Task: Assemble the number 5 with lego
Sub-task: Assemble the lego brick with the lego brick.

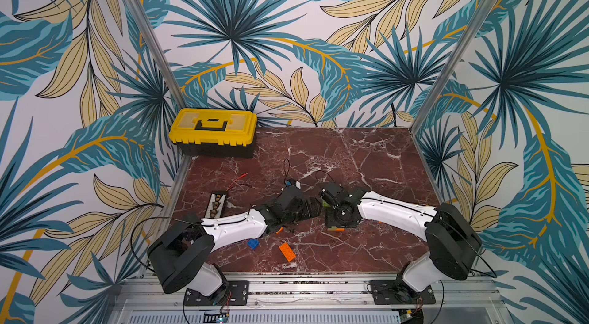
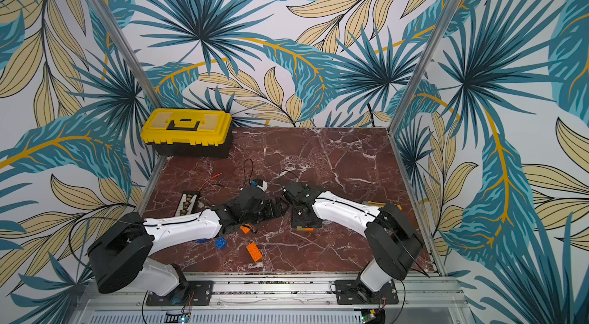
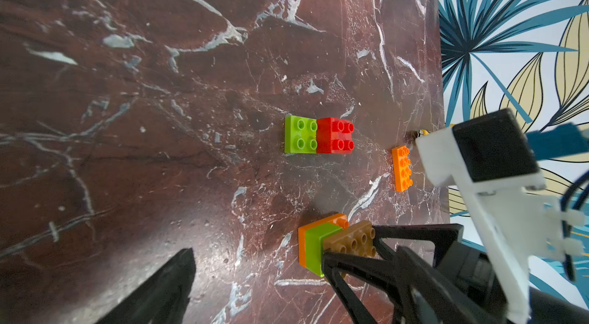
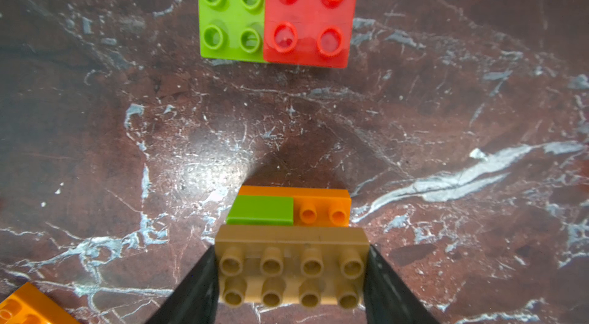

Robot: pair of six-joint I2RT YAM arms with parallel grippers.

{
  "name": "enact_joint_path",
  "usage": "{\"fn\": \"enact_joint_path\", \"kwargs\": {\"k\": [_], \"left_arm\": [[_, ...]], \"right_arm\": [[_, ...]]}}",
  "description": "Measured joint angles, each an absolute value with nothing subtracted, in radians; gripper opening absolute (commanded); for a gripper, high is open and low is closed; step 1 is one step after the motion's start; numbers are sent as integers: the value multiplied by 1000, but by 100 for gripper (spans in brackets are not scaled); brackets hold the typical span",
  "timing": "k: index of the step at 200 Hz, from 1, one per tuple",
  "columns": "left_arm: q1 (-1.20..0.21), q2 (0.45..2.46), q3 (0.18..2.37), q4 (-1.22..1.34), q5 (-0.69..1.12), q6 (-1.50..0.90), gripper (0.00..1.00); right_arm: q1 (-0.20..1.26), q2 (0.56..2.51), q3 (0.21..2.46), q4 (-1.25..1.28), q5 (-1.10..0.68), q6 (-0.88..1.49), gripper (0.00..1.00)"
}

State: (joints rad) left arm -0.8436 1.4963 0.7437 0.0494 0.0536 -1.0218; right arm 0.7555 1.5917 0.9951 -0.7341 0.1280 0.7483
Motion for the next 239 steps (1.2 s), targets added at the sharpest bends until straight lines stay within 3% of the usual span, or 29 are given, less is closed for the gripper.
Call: {"fn": "enact_joint_path", "kwargs": {"k": [239], "left_arm": [[-844, 1514, 744, 55, 71, -1030, 100]], "right_arm": [[761, 1634, 1008, -753, 145, 763, 56]]}}
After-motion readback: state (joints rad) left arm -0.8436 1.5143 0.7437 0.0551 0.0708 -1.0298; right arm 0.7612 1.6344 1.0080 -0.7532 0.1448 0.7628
